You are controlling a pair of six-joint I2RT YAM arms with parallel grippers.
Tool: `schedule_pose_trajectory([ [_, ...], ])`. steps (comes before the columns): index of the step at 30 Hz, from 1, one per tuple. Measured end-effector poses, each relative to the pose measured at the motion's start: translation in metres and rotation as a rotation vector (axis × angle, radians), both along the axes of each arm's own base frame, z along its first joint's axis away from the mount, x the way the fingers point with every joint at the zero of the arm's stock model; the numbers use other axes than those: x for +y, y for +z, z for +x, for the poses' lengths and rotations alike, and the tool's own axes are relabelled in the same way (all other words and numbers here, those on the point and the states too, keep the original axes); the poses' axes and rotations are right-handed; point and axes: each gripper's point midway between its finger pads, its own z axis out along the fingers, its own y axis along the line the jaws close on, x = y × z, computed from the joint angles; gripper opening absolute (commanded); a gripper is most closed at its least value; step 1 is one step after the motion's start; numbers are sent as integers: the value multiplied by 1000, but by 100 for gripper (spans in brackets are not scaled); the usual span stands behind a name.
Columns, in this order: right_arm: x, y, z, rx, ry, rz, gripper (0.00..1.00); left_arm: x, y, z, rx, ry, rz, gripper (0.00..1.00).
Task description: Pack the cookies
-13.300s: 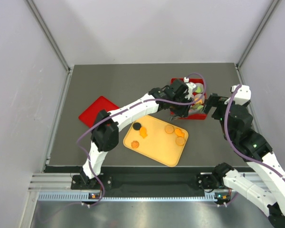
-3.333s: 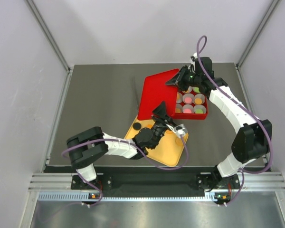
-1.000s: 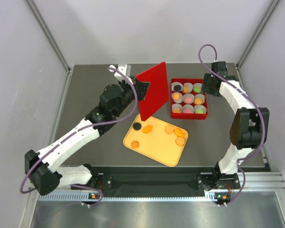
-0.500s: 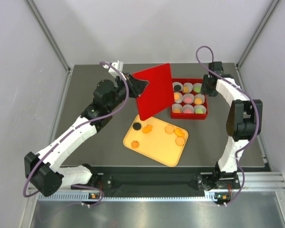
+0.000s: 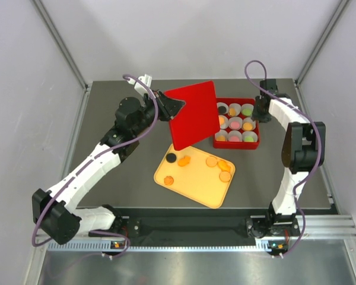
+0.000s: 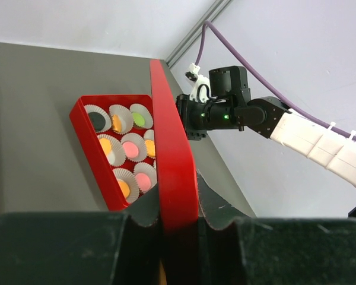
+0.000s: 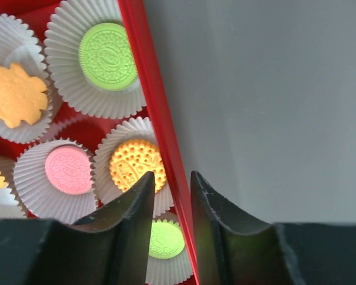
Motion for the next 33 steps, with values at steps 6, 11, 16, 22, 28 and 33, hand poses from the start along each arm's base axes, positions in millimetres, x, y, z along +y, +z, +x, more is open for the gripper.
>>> schedule_pose_trajectory([
  [6, -2, -3, 0, 4, -28, 17, 16, 1, -5, 5, 31, -20, -21, 0],
  [11, -1, -3, 1, -1, -51, 41, 4, 5, -10, 11, 51, -22, -49, 0],
  [16, -1, -4, 2, -23, -104, 103, 0, 7, -18, 18, 67, -24, -70, 0],
  [22, -2, -4, 0, -81, -227, 203, 0, 11, -31, 33, 90, -11, -120, 0],
  [28, 7, -4, -20, -104, -341, 295, 0, 10, -53, 61, 135, 13, -193, 0],
  [33, 21, -5, -37, -98, -435, 355, 0, 5, -78, 81, 185, 23, -251, 0],
])
